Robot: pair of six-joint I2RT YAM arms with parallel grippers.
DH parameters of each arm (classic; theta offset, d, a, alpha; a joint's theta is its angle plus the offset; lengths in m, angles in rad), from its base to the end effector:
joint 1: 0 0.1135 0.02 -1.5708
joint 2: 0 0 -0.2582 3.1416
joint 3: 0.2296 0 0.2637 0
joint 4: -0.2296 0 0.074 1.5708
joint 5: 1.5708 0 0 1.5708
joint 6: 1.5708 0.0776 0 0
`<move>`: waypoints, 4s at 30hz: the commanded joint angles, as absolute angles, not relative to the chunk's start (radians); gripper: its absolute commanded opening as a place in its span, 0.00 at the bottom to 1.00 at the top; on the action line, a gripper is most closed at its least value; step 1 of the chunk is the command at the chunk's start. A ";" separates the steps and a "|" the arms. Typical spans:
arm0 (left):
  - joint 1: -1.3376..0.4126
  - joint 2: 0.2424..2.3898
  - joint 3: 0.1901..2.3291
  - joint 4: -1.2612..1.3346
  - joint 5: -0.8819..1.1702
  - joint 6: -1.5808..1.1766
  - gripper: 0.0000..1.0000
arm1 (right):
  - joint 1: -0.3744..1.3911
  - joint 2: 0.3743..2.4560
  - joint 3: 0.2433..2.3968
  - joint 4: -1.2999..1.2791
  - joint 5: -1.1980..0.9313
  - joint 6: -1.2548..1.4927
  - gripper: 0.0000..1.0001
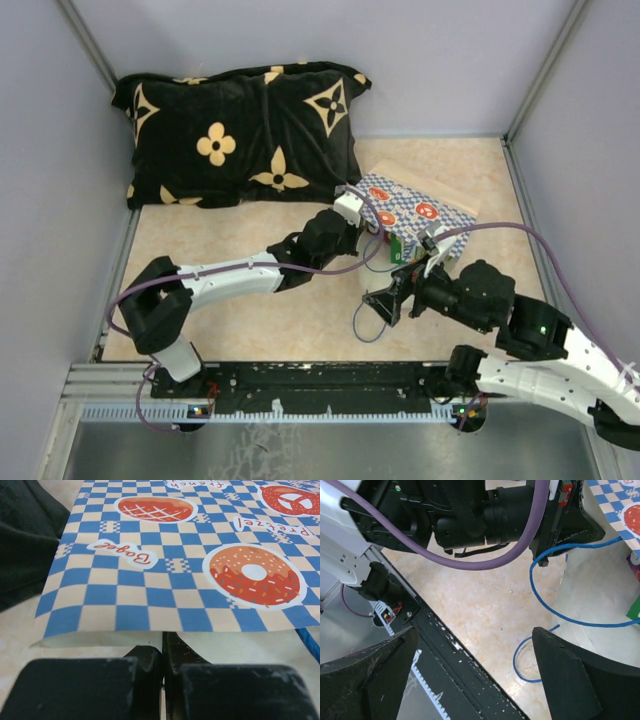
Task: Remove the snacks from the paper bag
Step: Adjust the paper bag at the center of the board.
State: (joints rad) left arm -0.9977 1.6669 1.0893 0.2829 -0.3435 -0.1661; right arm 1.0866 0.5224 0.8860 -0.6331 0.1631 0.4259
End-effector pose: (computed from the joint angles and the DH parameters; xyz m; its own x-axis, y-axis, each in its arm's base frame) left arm 0.2570 -0.3500 0.2379 -0.2572 0.1115 -0.9599 0.5819 0.8109 -0.0617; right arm 0.0856 0.1358 0.3497 -0.4436 0.0324 -0.8957 -0.6777 0.6418 0.3589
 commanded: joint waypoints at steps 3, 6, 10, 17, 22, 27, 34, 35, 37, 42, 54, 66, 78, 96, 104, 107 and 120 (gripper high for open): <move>-0.975 1.765 1.177 0.333 -0.301 -0.088 0.01 | 1.096 0.453 0.963 -0.628 0.313 0.378 0.92; -0.970 1.818 1.227 0.314 -0.313 -0.063 0.01 | 1.095 0.467 1.000 -0.705 0.506 0.426 0.90; -0.967 1.869 1.274 0.316 -0.333 -0.053 0.01 | 1.095 0.533 1.042 -0.907 0.812 0.580 0.93; -0.957 1.924 1.333 0.322 -0.304 -0.052 0.01 | 1.095 0.666 1.028 -1.118 1.012 0.842 0.95; -0.933 1.941 1.361 0.317 -0.274 -0.055 0.01 | 1.095 0.694 0.967 -1.074 1.049 0.874 0.89; -0.915 1.941 1.364 0.308 -0.248 -0.052 0.01 | 1.095 0.717 0.957 -1.116 1.134 0.962 0.86; -0.911 1.930 1.362 0.296 -0.221 -0.031 0.00 | 1.078 0.767 0.955 -1.020 1.188 0.927 0.79; -0.910 1.928 1.361 0.295 -0.220 -0.029 0.00 | 1.065 0.777 0.955 -0.989 1.173 0.900 0.79; -0.909 1.924 1.359 0.293 -0.217 -0.026 0.00 | 1.028 0.788 0.945 -0.915 1.128 0.839 0.78; -0.907 1.914 1.352 0.289 -0.208 -0.017 0.00 | 0.914 0.810 0.912 -0.795 1.047 0.735 0.75; -0.866 1.891 1.339 0.274 -0.159 -0.014 0.00 | 0.731 0.865 0.849 -0.636 0.928 0.608 0.65; -0.836 1.913 1.349 0.273 -0.156 0.022 0.00 | 0.624 0.876 0.791 -0.546 0.855 0.547 0.47; -0.802 2.004 1.446 0.254 -0.079 -0.019 0.00 | 0.420 0.883 0.769 -0.451 0.657 0.471 0.25; -0.798 2.156 1.651 0.190 -0.026 -0.055 0.00 | 0.247 0.941 0.789 -0.395 0.446 0.461 0.30; -0.760 2.192 1.720 0.138 0.006 -0.080 0.00 | 0.248 0.932 0.777 -0.400 0.285 0.419 0.65; -0.724 2.205 1.745 0.108 0.069 -0.112 0.01 | 0.247 0.931 0.796 -0.443 0.186 0.393 0.87; -0.692 1.923 1.353 0.292 0.042 -0.153 0.88 | 0.399 0.676 0.917 -0.614 0.202 0.344 0.99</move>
State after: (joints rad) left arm -0.6815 2.0830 1.4422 0.1902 0.0631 -0.1368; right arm 0.3805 0.7456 0.7982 -0.6025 0.2005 0.3866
